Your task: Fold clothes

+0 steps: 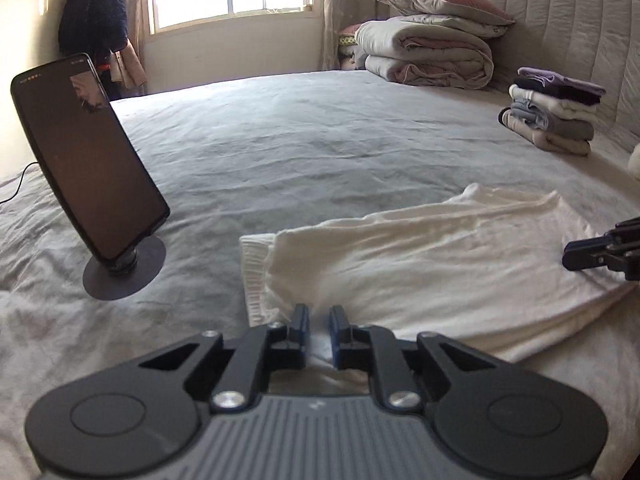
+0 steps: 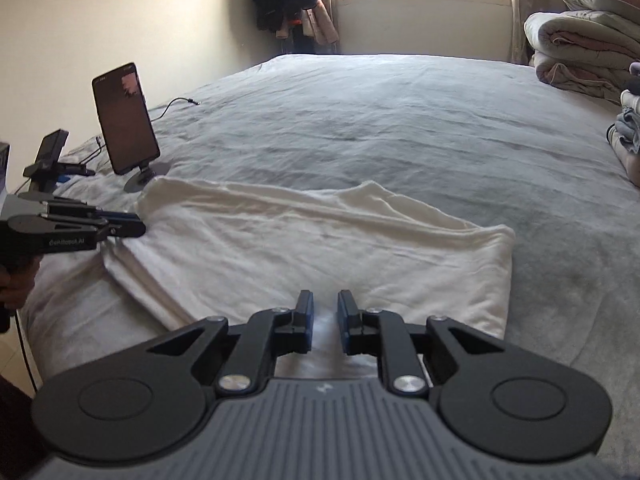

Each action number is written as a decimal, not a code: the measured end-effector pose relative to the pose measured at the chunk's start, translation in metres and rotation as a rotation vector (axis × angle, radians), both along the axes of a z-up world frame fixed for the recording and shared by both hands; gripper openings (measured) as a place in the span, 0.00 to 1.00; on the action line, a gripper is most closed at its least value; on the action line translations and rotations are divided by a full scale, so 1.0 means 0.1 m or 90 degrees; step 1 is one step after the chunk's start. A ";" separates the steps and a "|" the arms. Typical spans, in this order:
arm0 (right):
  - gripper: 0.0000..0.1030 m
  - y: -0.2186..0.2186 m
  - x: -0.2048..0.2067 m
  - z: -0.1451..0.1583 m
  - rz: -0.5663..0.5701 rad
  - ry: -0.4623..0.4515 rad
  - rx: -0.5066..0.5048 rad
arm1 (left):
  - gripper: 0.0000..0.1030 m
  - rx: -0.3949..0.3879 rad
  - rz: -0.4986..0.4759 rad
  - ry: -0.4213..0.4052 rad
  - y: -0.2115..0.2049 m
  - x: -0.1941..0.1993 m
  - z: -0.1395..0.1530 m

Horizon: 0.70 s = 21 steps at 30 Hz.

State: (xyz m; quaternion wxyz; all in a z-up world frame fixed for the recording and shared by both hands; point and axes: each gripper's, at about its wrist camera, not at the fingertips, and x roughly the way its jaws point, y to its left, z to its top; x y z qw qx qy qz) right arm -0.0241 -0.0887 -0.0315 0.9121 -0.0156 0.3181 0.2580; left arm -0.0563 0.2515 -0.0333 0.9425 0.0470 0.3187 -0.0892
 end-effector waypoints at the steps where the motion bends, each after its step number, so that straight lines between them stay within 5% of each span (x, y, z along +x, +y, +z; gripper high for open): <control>1: 0.21 -0.04 -0.02 0.00 -0.003 -0.002 -0.005 | 0.12 -0.009 0.007 0.001 0.04 -0.01 0.02; 8: 0.26 -0.38 -0.17 0.11 -0.038 -0.001 -0.009 | 0.19 -0.008 0.065 -0.009 0.09 0.00 0.16; 21: 0.28 -1.09 -0.23 0.05 -0.138 0.167 0.191 | 0.40 0.000 -0.124 -0.048 -0.79 -0.06 0.29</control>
